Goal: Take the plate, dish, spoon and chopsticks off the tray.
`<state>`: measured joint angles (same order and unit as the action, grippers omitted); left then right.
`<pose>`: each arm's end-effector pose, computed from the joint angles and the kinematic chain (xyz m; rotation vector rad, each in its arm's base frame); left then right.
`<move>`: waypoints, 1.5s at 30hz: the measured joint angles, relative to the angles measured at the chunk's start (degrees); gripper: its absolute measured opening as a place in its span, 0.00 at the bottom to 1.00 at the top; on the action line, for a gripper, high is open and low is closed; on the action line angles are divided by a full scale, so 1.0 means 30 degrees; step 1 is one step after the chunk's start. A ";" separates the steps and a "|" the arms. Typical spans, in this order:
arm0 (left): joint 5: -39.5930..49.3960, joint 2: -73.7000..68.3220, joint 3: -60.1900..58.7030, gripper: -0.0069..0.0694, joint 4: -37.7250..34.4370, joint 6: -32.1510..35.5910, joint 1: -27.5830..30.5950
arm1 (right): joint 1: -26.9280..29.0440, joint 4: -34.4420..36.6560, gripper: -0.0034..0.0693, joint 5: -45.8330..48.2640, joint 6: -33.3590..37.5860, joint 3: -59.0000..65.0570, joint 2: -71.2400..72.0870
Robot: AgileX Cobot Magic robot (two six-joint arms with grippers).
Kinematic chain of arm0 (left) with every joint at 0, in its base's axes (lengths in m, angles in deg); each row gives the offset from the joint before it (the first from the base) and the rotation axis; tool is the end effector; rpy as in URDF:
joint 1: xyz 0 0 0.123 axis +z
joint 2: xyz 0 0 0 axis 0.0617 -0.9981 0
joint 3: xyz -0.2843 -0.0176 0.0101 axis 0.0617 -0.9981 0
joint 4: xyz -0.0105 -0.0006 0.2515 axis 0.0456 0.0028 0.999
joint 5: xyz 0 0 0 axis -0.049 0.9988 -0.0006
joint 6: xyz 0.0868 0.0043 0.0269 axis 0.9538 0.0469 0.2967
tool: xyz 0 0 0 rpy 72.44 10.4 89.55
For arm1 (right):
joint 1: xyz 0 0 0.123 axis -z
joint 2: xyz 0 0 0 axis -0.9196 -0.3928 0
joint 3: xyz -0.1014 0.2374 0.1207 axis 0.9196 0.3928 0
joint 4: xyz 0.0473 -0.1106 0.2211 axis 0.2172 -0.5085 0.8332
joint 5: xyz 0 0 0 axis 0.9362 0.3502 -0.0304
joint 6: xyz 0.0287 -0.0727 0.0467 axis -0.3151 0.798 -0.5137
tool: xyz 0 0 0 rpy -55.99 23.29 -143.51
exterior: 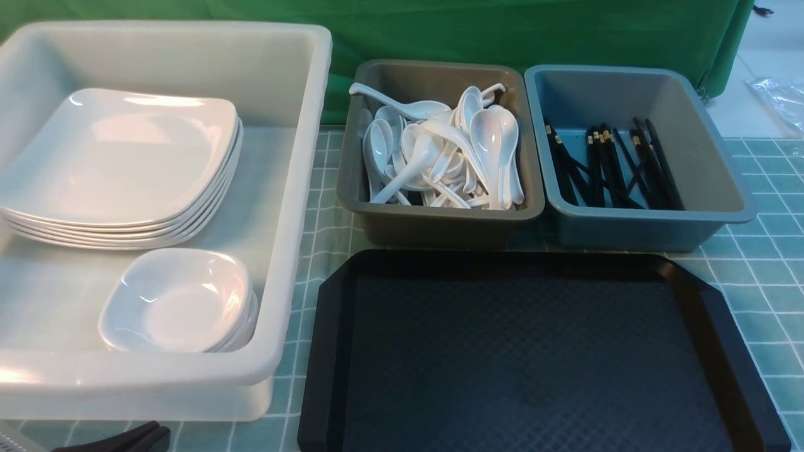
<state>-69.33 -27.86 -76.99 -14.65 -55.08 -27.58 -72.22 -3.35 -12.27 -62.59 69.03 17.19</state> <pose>0.0776 -0.0349 0.1822 0.5358 1.8159 -0.1865 0.0558 0.0029 0.1903 -0.1250 1.7162 -0.0083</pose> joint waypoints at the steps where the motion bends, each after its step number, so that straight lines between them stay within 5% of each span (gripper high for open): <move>1: 0.0000 0.0000 0.0000 0.11 0.0000 0.0000 0.0000 | 0.0000 0.0000 0.07 0.0000 0.0000 0.0000 0.0000; 22: -0.0929 0.0271 0.0000 0.11 0.0295 -0.0239 0.0251 | 0.0000 0.0008 0.15 0.0000 0.0000 0.0000 0.0000; 28: -0.2796 0.2772 0.0000 0.11 0.0894 -0.4247 0.3726 | 0.0000 0.0023 0.17 0.0000 0.0000 0.0000 0.0000; 34: 0.3517 0.7130 -0.0010 0.11 0.2252 -0.6986 0.8352 | 0.0000 0.0023 0.18 0.0000 0.0000 0.0000 0.0000; 45: 0.4698 0.7345 -0.0010 0.11 0.2310 -0.7152 0.8810 | 0.0000 0.0030 0.21 -0.0022 0.0000 0.0000 0.0000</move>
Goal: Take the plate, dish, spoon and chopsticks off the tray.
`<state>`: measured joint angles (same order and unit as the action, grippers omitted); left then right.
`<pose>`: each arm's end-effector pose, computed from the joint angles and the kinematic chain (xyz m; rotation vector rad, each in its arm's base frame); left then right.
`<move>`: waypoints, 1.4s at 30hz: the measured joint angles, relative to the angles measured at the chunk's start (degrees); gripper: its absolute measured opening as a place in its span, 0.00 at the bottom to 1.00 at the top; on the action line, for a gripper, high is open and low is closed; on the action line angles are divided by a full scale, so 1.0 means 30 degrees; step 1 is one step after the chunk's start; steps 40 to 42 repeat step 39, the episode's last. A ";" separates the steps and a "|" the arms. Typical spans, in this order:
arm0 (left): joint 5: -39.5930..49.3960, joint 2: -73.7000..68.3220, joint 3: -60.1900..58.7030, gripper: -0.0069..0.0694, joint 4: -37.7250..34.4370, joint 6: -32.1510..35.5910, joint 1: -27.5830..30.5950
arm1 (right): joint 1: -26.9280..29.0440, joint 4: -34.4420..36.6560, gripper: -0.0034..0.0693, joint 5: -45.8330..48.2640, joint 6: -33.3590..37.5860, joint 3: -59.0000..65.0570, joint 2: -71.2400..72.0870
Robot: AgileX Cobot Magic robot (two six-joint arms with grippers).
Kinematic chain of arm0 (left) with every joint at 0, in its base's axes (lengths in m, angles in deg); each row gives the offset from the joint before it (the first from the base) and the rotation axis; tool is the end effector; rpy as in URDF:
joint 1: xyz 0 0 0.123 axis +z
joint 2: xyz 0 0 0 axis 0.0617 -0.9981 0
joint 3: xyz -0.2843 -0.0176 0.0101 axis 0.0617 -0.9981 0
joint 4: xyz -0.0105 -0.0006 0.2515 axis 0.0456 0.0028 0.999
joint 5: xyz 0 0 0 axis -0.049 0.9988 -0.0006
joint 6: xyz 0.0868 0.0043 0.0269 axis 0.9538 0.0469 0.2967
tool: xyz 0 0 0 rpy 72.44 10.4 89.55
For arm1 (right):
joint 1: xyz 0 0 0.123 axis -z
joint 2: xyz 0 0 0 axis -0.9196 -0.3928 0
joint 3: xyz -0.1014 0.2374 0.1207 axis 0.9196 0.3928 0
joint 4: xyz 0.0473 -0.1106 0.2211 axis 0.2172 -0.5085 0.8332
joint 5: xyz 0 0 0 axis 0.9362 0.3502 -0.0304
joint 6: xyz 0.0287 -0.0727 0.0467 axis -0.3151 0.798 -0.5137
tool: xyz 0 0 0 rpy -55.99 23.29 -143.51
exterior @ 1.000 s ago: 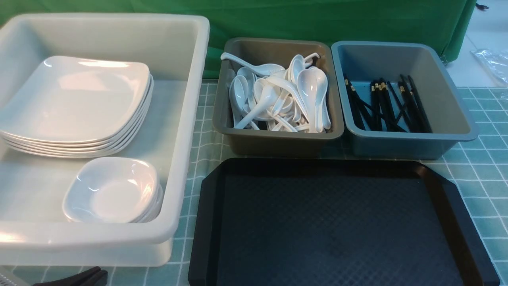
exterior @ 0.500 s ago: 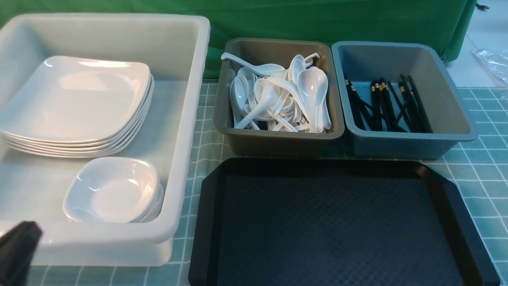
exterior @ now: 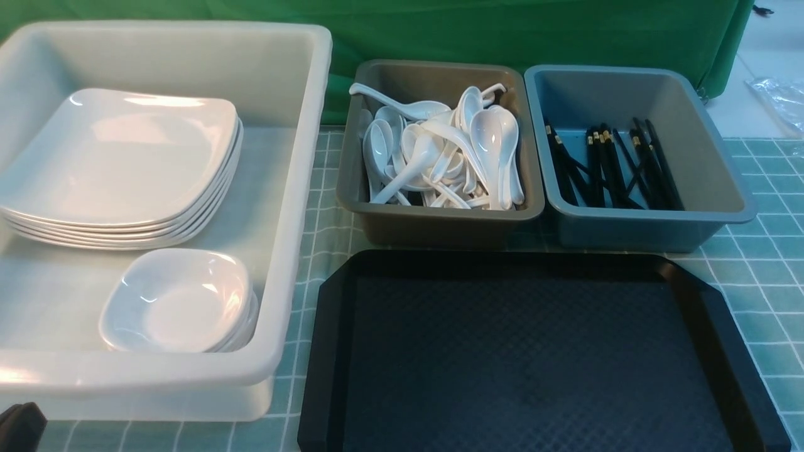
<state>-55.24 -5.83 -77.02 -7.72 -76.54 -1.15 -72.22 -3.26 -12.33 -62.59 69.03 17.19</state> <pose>0.0554 -0.0011 0.1875 -0.0938 1.7467 -0.0736 0.0558 0.0029 0.1904 -0.1239 1.7153 -0.0068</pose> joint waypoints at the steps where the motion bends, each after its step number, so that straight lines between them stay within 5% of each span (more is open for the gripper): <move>1: 0.0000 0.0000 0.0000 0.11 0.0000 0.0000 0.0000 | 0.0000 0.0000 0.22 0.0000 0.0000 0.0000 0.0000; 42: -0.0146 0.0000 0.0000 0.11 0.0082 -0.0017 0.0000 | 0.0000 0.0000 0.33 0.0000 0.0000 0.0000 0.0000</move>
